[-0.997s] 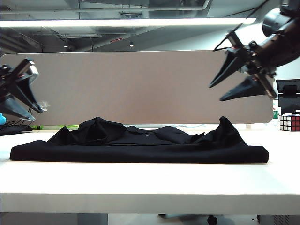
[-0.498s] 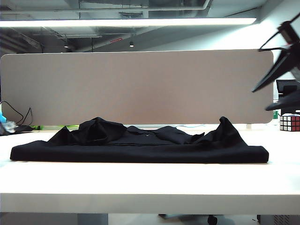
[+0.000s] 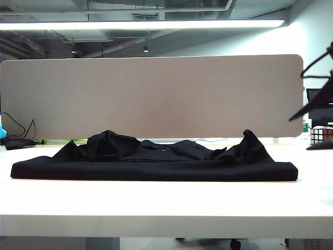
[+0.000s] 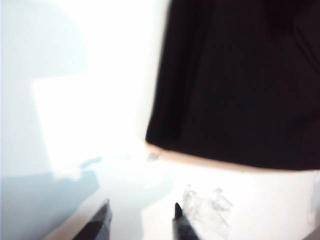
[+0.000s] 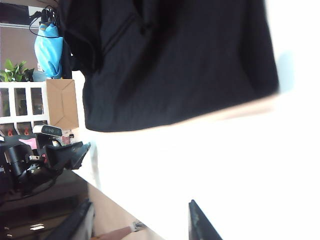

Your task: Fold the bottom side of the T-shirt horizontally towards the center, about one-third of the way, then fold the sleeve back towards the center, creating a straight line along the edge of the T-shirt, and finally fold the bottom of the T-shirt up towards the top, creating a neat rectangle.

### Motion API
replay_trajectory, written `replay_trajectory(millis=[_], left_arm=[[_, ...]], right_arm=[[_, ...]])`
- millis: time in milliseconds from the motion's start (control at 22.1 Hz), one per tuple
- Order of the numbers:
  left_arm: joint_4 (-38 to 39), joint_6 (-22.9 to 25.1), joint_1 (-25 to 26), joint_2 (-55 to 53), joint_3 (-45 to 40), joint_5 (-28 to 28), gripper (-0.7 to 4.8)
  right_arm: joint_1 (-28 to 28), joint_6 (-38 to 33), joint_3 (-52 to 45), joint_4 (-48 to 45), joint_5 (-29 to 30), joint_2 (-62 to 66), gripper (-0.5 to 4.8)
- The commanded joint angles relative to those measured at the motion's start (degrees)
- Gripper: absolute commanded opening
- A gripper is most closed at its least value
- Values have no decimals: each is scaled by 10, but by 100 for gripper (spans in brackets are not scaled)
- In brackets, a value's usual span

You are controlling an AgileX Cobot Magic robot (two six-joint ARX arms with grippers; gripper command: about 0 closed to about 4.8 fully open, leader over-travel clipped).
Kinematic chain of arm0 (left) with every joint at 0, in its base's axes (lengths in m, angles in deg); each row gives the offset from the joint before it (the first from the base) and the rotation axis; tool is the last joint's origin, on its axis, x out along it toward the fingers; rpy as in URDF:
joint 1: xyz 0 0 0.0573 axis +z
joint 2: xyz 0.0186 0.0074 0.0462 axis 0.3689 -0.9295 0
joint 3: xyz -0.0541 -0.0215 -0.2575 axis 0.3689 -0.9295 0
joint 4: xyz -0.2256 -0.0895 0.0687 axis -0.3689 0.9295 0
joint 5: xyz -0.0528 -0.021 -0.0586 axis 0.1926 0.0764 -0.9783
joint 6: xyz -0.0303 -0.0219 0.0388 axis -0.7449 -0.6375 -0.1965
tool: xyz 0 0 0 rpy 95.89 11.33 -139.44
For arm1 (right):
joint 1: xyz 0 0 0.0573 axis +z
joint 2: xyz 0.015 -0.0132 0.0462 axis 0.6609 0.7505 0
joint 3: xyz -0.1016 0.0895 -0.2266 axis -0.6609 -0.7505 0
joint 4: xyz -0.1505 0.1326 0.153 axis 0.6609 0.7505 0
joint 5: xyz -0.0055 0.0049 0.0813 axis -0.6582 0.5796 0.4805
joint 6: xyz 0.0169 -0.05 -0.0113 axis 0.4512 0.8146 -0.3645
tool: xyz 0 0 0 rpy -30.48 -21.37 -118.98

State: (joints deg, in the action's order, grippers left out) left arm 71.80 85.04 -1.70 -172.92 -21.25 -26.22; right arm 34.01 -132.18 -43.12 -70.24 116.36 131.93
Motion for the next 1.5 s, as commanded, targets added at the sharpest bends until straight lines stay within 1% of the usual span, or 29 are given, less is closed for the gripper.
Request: replay_trajectory(millis=[45, 91, 136, 181, 272, 317, 362, 408, 544, 589, 680, 816, 906, 997, 1042, 1178, 1314, 1450, 1495], left_arm=[[-47, -30, 1, 2, 0, -5, 154], [-64, -43, 1, 2, 0, -20, 181], [-71, -49, 1, 2, 0, -32, 194], [-74, -53, 1, 2, 0, -36, 194], [-82, -62, 1, -3, 0, -35, 237], [-91, -78, 1, -9, 0, -38, 280], [-99, -86, 1, -13, 0, -41, 289], [-111, -98, 1, -20, 0, -43, 293], [-113, -95, -6, -23, 0, -30, 296], [-114, -95, -8, -23, 0, -26, 311], [-129, -96, -19, -23, 0, -26, 315], [-143, -97, -44, -24, 0, 7, 315], [-148, -98, -56, -24, 0, 17, 315], [-152, -98, -60, -24, 0, 20, 315], [-154, -100, -62, -24, 0, 23, 315], [-155, -100, -62, -24, 0, 23, 315], [-154, -100, -62, -24, 0, 23, 315], [-167, -100, -62, -24, 1, 24, 315], [-169, -100, -62, -24, 1, 25, 315]], right_arm=[[0, -65, -33, -95, -11, -1, 254], [0, -84, -47, -122, -17, -1, 254], [0, -89, -53, -132, -20, -1, 254], [0, -92, -56, -137, -24, -1, 254], [0, -96, -64, -144, -42, -1, 253], [0, -96, -65, -144, -49, 2, 253], [0, -96, -65, -145, -50, 5, 253], [0, -95, -65, -152, -50, 16, 253], [0, -94, -65, -173, -56, 45, 257], [0, -94, -64, -180, -58, 56, 262], [0, -93, -64, -205, -59, 89, 275], [1, -65, -64, -216, -62, 126, 273], [1, -56, -63, -214, -75, 128, 258], [1, -47, -61, -211, -76, 127, 216], [1, -38, -53, -195, -78, 127, 210], [1, -19, -34, -157, -75, 126, 210], [1, 5, -7, -100, -78, 120, 210], [1, 45, 37, 0, -124, 97, 212], [1, 50, 45, 10, -126, 94, 214]])
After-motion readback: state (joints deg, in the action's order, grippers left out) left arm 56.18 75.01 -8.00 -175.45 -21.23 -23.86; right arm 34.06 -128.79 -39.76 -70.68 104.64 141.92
